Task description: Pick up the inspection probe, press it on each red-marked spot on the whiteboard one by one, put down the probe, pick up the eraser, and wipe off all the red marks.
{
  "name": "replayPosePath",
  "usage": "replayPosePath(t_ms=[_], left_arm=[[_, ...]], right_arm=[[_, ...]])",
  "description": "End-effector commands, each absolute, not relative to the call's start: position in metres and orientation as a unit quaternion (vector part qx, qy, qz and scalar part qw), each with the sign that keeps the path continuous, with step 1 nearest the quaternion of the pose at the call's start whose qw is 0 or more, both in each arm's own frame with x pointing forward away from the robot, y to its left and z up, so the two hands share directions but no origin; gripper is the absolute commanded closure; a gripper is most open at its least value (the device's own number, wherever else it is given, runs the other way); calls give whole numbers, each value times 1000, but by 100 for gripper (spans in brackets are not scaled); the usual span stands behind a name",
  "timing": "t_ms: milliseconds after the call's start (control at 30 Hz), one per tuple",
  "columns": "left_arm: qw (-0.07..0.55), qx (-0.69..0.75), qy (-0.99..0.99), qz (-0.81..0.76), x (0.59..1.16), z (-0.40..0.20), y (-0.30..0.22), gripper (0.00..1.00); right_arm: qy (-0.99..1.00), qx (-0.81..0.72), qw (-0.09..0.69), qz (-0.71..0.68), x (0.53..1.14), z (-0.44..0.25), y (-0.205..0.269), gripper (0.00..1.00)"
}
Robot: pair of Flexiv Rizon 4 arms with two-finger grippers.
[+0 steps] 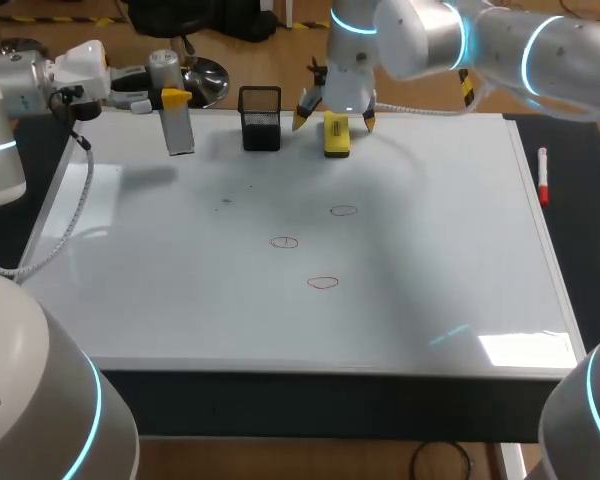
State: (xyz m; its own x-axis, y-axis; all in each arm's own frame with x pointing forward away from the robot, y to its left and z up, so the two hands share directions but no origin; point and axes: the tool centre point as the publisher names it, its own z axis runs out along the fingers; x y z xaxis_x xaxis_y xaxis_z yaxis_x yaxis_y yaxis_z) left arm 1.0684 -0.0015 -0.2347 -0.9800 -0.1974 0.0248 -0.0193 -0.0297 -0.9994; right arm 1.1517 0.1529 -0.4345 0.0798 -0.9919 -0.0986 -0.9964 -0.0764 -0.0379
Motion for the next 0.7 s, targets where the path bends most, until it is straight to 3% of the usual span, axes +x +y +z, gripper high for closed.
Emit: replayPosePath(t_ms=[33, 67, 100, 133, 167, 267, 367, 433, 533, 700], left_arm=[[65, -79, 694, -713, 1067, -233, -2, 100], [65, -79, 694, -713, 1067, -233, -2, 100], [65, -79, 694, -713, 1067, -233, -2, 100], [65, -79, 694, -713, 1067, -233, -2, 100], [65, -79, 694, -713, 1067, -233, -2, 100], [65, -79, 694, -713, 1067, -233, -2, 100], [65, -79, 694, -713, 1067, -233, -2, 100], [65, -79, 694, -713, 1067, -233, -2, 100], [65, -79, 694, -713, 1067, -233, -2, 100], [65, -79, 694, -713, 1067, -233, -2, 100]], right_arm=[[674, -738, 31, 25, 1151, -436, 151, 15], [673, -738, 31, 25, 1150, -436, 150, 29], [673, -739, 29, 25, 1149, -437, 149, 25], [672, -740, 28, 24, 1148, -438, 149, 31], [672, -740, 27, 24, 1148, -438, 148, 47], [672, -740, 22, 25, 1144, -438, 147, 52], [671, -741, 17, 24, 1142, -438, 145, 70], [672, -740, 15, 24, 1141, -438, 145, 90], [674, -738, 3, 28, 1139, -437, 144, 100], [684, -728, -7, 28, 1139, -433, 142, 100]])
